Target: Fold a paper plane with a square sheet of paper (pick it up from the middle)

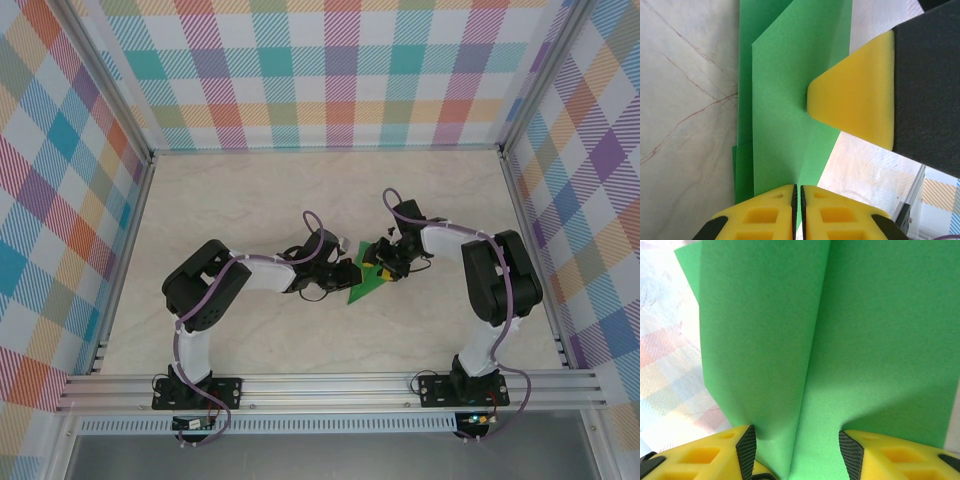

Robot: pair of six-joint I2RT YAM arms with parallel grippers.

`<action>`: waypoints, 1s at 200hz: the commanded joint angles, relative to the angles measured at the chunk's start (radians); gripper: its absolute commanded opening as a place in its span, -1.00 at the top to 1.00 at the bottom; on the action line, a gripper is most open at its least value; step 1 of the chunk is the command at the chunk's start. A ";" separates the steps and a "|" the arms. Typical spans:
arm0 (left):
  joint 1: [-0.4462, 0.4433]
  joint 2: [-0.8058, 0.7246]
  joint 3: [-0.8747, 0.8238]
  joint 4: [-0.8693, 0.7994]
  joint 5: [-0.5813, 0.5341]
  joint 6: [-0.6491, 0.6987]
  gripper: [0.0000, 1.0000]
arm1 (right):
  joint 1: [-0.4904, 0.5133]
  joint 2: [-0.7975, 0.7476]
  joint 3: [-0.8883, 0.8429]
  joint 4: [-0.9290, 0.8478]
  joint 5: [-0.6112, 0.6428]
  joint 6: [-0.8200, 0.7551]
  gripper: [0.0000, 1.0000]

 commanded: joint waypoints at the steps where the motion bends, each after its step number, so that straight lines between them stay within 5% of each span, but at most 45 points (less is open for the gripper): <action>1: 0.002 0.016 0.022 -0.026 -0.008 0.017 0.75 | 0.002 0.118 -0.056 -0.085 0.209 0.008 -0.06; 119: 0.001 0.020 0.029 -0.057 -0.018 0.022 0.78 | 0.019 0.188 0.004 -0.172 0.260 0.011 -0.06; 200: -0.007 -0.120 -0.041 0.011 0.063 -0.041 0.64 | 0.022 0.192 0.006 -0.176 0.265 0.020 -0.06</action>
